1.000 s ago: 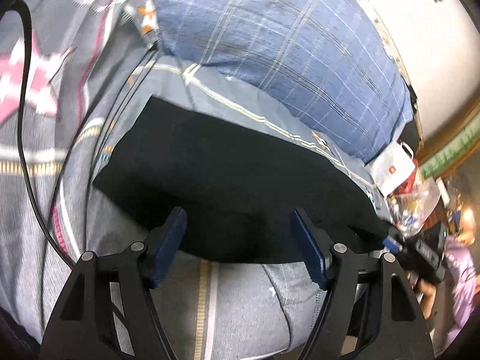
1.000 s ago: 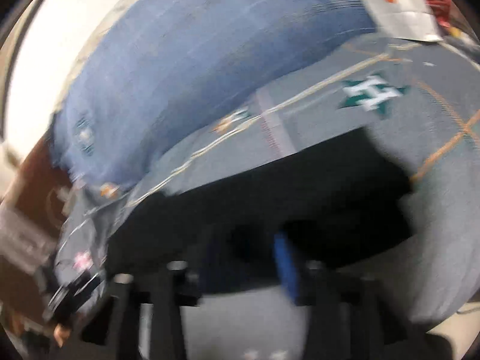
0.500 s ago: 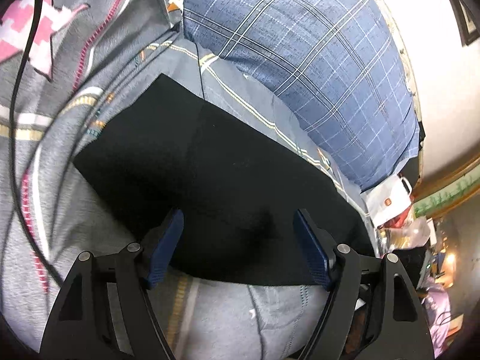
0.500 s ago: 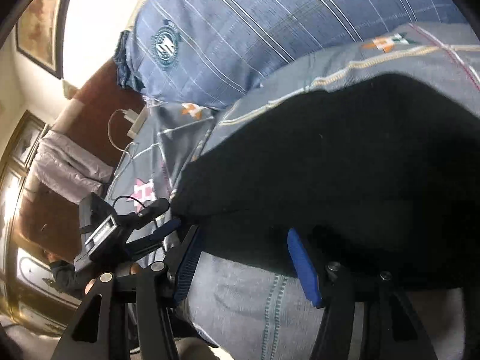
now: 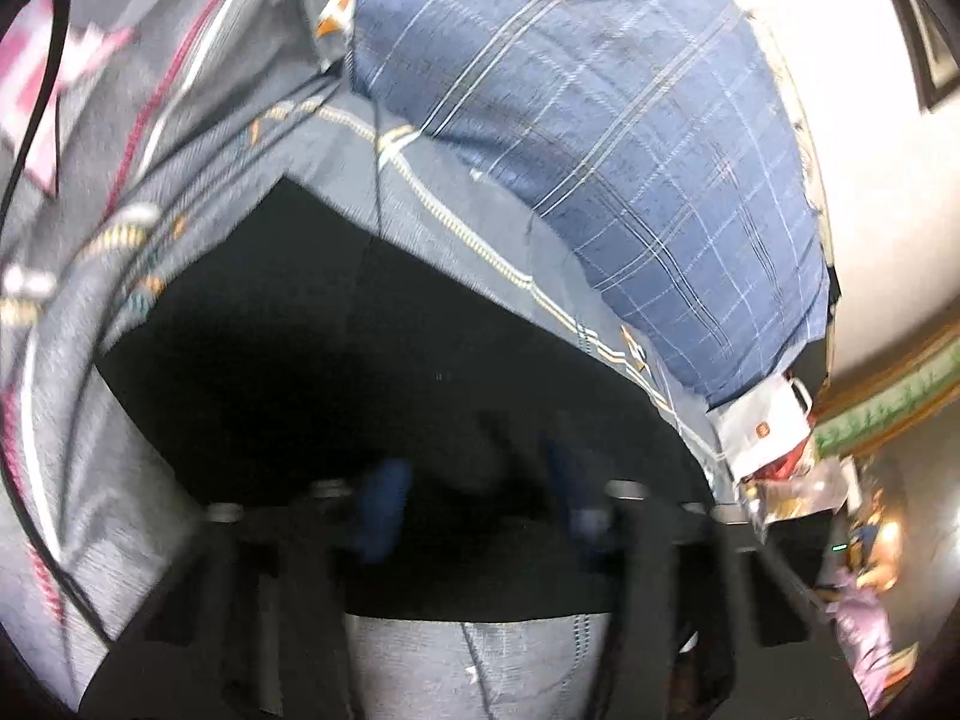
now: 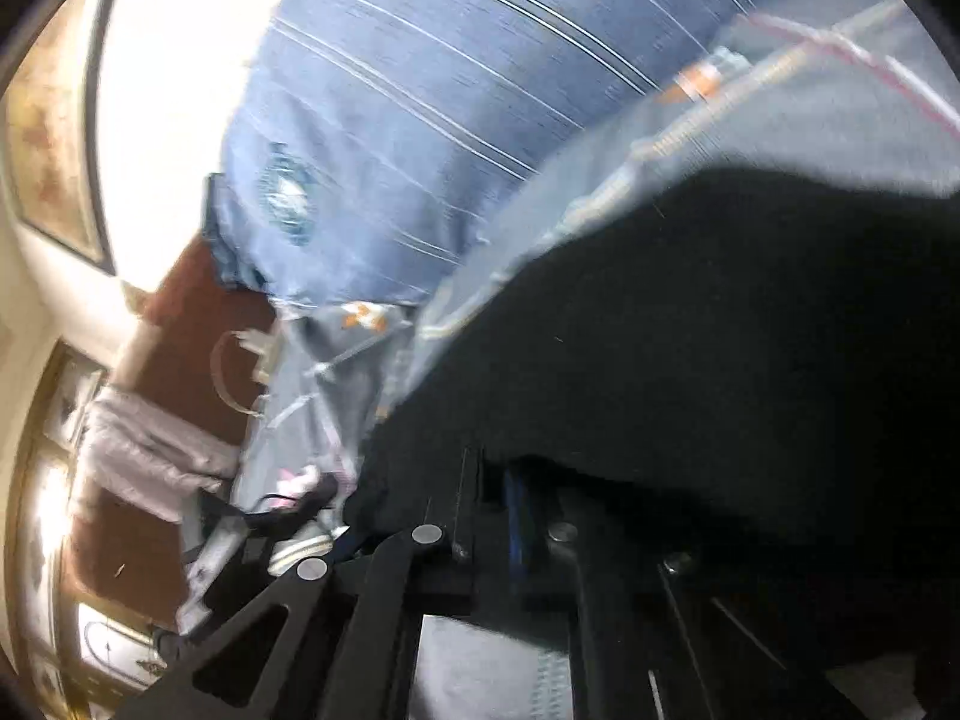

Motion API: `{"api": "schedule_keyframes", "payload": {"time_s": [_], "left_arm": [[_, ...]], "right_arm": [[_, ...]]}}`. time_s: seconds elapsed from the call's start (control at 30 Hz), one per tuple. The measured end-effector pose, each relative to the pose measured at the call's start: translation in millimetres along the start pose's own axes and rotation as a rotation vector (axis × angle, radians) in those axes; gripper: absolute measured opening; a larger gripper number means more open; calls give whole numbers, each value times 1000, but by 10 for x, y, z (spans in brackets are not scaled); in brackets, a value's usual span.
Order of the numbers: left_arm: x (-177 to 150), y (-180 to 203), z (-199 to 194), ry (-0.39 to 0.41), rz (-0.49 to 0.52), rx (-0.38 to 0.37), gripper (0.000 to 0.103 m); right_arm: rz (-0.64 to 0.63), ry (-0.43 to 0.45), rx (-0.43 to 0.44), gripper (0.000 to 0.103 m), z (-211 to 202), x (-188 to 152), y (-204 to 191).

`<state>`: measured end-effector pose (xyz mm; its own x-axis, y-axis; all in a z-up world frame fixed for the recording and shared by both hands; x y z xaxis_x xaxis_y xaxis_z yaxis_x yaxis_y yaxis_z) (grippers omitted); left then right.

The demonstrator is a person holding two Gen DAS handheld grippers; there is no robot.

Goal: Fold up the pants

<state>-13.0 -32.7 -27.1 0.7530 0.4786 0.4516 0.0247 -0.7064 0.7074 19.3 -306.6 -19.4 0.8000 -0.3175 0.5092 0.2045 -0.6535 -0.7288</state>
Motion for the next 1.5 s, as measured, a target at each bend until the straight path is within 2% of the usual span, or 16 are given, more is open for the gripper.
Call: {"api": "schedule_keyframes", "payload": {"time_s": [0.1, 0.27, 0.4, 0.43, 0.5, 0.57, 0.63, 0.7, 0.93, 1.03, 1.07, 1.1, 1.17, 1.2, 1.37, 1.5], "left_arm": [[22, 95, -169, 36, 52, 0, 18], [-58, 145, -487, 86, 166, 46, 16], [-135, -114, -408, 37, 110, 87, 16], [-141, -127, -411, 37, 101, 74, 16], [-149, -123, -438, 42, 90, 56, 17], [-158, -120, -420, 34, 68, 41, 33], [-185, -126, -404, 30, 31, 28, 64], [-226, -121, -359, 25, -13, -4, 66], [-181, -112, 27, -19, -78, 22, 68], [-62, -102, 134, 8, -108, 22, 68], [-19, -98, 139, 28, -121, 20, 68], [14, -78, 140, 45, -118, 3, 68], [53, -31, 132, 57, -76, -4, 38], [63, -4, 128, 49, -46, -2, 11], [118, 156, -223, 83, 29, -61, 8], [26, 50, -538, 118, 120, 33, 8]], "right_arm": [[-78, 14, 27, 0, -187, -13, -236], [-205, -40, 69, 0, -331, -278, -583], [-87, -105, 14, 2, -101, -372, -295], [-52, -128, 20, 4, -54, -395, -235], [-10, -141, 11, 31, -1, -427, -146], [18, -107, -14, 40, -7, -400, -45], [56, -75, -22, 41, 10, -353, 20], [112, -40, -27, 47, -22, -305, 139], [198, 42, -28, 47, 71, -103, 316], [231, 59, -6, 46, 153, -28, 363], [223, 70, -3, 32, 155, -5, 362], [204, 72, -15, 10, 159, 23, 364], [197, 83, -5, 5, 126, 55, 340], [183, 94, 12, 5, 68, 69, 289], [15, 83, 68, 4, -234, 36, -161], [-90, 1, 96, 4, -336, -216, -424]]}}
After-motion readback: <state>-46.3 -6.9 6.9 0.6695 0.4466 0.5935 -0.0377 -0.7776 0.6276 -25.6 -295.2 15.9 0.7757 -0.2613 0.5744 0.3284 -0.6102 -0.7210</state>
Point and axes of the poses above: each gripper's, at about its wrist camera, not at the fingertips, and z roughly the way its jaws point, y to its right, x to its top, the point moved 7 cm from there along z, roughly the way its jaws point, and after that the axes turned 4 degrees about -x, right-handed, at the moved point
